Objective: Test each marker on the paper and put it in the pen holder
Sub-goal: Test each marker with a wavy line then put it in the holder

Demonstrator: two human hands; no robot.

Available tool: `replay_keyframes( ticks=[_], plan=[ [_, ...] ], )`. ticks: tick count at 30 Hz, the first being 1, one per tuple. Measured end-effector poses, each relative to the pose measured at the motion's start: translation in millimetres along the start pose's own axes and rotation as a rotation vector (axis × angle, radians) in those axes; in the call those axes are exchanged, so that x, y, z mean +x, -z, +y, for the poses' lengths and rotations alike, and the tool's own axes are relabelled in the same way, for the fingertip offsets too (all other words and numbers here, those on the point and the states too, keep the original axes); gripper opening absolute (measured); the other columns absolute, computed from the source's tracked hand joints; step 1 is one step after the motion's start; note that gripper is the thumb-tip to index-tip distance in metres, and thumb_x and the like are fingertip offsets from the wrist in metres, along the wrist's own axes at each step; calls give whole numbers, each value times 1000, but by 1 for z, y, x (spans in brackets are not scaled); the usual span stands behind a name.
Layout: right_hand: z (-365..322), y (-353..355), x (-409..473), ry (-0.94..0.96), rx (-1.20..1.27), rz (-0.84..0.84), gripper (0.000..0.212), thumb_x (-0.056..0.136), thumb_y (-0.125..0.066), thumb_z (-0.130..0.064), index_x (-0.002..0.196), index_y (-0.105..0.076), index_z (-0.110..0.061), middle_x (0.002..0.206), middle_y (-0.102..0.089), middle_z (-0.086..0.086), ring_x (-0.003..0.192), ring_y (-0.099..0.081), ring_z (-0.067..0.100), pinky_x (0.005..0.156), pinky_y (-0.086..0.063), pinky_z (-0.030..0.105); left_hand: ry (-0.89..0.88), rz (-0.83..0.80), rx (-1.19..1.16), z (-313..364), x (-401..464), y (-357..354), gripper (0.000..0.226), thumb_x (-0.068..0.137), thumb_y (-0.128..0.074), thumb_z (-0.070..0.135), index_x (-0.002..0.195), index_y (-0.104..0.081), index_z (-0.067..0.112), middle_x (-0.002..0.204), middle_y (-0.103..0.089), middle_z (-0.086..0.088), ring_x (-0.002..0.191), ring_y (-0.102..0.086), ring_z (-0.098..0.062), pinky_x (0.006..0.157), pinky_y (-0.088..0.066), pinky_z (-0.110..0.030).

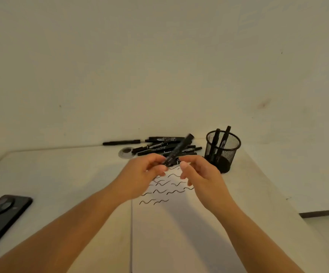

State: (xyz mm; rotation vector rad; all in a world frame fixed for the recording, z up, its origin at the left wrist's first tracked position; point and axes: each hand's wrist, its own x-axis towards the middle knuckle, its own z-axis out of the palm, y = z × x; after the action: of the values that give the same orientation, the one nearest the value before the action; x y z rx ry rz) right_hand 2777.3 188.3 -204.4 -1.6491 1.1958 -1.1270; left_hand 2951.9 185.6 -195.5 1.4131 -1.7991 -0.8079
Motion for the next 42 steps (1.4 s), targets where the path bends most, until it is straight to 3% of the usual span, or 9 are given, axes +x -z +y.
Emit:
replay_keyframes(
  ticks=[3, 8, 13, 16, 20, 24, 28, 31, 42],
  plan=[
    [1, -15, -14, -61, 102, -83, 13, 91, -51, -32, 88, -63, -29, 61, -66, -14, 55, -57, -3, 49, -41, 9, -27, -56, -3, 2, -27, -14, 25, 88, -56, 20, 92, -58, 45, 84, -67, 17, 78, -61, 7, 69, -45, -7],
    [7, -27, -32, -174, 163, 35, 19, 90, -52, -33, 85, -66, -21, 56, -65, -7, 50, -56, 2, 47, -40, 12, -12, 83, 2, -9, -53, -21, 27, 82, -65, 26, 85, -61, 52, 78, -66, 28, 81, -61, 9, 71, -43, -4],
    [4, -25, -42, -364, 370, 7, 23, 87, -58, -26, 71, -65, -12, 48, -61, 2, 40, -51, 9, 37, -37, 18, -204, 201, 280, -16, -72, -24, 16, 78, -68, 34, 95, -69, 33, 80, -61, 27, 77, -58, 3, 66, -45, -10],
    [3, -20, -43, -472, 396, -64, 25, 88, -56, -23, 68, -60, -9, 48, -59, 6, 38, -50, 13, 35, -35, 21, -376, 254, 524, -16, -79, -24, 25, 79, -61, 41, 91, -72, 22, 76, -68, 11, 63, -60, -5, 54, -49, -19],
    [2, -14, -42, -516, 456, -127, 28, 89, -48, -15, 66, -59, -4, 47, -58, 11, 36, -49, 18, 34, -35, 22, -407, 201, 651, -12, -85, -26, 29, 84, -52, 38, 87, -72, 17, 65, -67, 4, 52, -59, -14, 45, -46, -21],
    [-1, -9, -39, -447, 409, -118, 32, 87, -47, -10, 58, -58, -3, 40, -53, 11, 30, -41, 18, 33, -31, 19, -263, 63, 496, -5, -86, -27, 26, 92, -48, 34, 85, -68, 18, 68, -63, 5, 59, -57, -13, 56, -44, -26],
    [-2, -3, -35, -297, 354, -185, 36, 86, -46, -6, 53, -59, -6, 37, -51, 10, 29, -39, 17, 32, -30, 18, -41, -52, 172, 1, -89, -24, 24, 89, -53, 31, 68, -63, 32, 58, -60, 19, 58, -59, 2, 55, -41, -8],
    [2, -2, -35, -182, 368, -256, 38, 83, -47, -7, 48, -60, -13, 38, -50, 9, 30, -38, 17, 34, -30, 18, 86, -180, -38, 4, -86, -19, 26, 88, -56, 25, 67, -65, 37, 55, -61, 22, 50, -56, 4, 54, -42, -7],
    [16, -5, -40, 41, 413, -407, 17, 62, -54, -23, 52, -58, -10, 40, -51, 4, 32, -42, 16, 37, -33, 15, 231, -505, -369, 2, -94, -12, 30, 93, -48, 24, 72, -70, 27, 56, -55, 14, 50, -46, -1, 57, -47, -15]
  ],
)
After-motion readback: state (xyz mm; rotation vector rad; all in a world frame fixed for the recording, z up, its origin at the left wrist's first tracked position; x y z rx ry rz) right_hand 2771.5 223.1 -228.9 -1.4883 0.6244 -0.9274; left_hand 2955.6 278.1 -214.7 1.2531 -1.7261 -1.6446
